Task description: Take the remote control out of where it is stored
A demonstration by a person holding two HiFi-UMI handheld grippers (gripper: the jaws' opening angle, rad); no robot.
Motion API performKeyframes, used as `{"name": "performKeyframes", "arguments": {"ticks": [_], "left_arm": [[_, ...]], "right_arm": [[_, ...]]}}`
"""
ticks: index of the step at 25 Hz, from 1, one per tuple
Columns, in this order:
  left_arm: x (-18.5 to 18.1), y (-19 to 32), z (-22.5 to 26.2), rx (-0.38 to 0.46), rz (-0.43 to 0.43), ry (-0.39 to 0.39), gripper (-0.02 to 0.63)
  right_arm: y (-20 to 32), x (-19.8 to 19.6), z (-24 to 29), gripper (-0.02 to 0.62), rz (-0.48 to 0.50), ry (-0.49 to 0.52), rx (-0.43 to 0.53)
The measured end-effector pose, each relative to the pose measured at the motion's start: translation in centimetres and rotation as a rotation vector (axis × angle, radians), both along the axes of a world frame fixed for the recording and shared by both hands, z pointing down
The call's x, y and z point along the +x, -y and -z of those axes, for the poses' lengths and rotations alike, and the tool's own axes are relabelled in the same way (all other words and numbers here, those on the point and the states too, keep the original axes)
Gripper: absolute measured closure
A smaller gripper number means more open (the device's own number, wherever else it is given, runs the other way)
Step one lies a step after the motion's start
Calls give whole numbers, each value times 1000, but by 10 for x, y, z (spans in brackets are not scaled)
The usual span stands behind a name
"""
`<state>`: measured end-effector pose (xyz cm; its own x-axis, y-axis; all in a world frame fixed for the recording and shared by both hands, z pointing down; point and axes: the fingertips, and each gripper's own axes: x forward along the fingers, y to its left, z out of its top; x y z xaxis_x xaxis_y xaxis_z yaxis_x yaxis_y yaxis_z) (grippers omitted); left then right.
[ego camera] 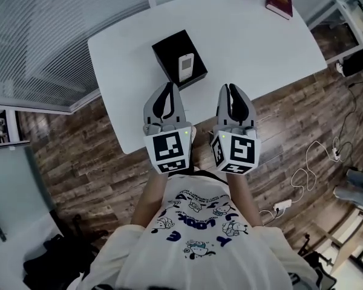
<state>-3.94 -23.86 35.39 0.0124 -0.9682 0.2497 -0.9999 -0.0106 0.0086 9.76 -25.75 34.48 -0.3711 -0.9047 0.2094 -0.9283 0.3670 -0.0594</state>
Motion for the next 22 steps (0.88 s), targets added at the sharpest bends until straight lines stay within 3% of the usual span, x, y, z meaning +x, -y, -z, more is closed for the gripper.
{"name": "performKeyframes", "arguments": {"ticks": [7, 22], "left_arm": [[-9, 41, -29, -89, -1, -26, 588], [-4, 87, -71, -206, -98, -47, 586]], "right_arm": [[41, -11, -20, 534, 6, -20, -46], [86, -25, -53, 534, 1, -21, -125]]}}
